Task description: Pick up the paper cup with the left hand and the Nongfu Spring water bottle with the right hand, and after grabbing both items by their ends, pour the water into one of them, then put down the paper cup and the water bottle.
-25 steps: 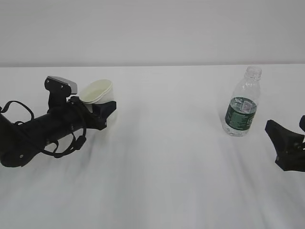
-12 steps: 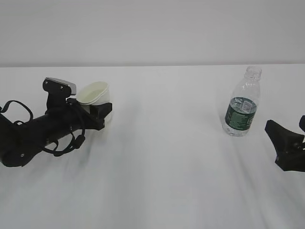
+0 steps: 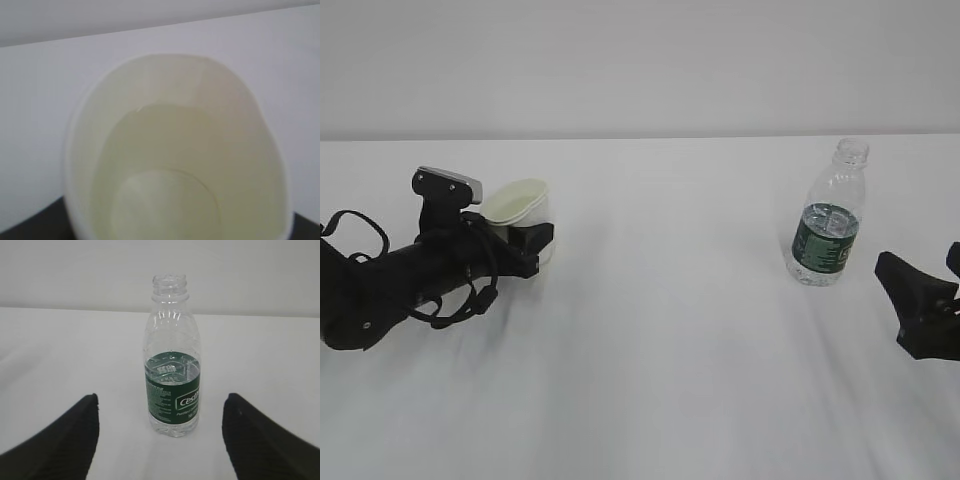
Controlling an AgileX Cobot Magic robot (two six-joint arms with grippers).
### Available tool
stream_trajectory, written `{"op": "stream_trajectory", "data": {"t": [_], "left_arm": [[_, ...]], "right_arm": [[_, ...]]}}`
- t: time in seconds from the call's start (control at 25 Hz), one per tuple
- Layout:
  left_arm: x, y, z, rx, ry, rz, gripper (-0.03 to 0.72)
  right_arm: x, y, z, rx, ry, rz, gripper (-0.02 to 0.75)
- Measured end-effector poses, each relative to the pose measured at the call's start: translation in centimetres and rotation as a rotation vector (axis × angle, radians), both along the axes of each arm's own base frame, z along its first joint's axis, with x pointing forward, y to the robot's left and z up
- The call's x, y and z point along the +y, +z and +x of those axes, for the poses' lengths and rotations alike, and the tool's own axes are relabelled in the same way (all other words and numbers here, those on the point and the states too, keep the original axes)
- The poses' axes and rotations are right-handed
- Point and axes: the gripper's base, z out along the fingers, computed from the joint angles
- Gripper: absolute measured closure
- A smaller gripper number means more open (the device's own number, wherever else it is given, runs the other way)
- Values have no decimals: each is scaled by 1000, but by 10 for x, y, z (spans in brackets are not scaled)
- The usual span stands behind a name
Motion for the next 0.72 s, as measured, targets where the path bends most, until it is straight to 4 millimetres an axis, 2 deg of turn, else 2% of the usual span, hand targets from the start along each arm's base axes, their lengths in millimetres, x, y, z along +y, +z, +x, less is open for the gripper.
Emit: {"op": "stream_trajectory", "data": {"t": [0.36, 0.72], "left_arm": [[-1, 6, 1, -59, -8, -38, 270], [-1, 4, 0, -38, -9, -22, 270]], "right_arm": [[2, 0, -1, -1, 27, -6, 162], [3, 0, -1, -1, 32, -7, 162]]}}
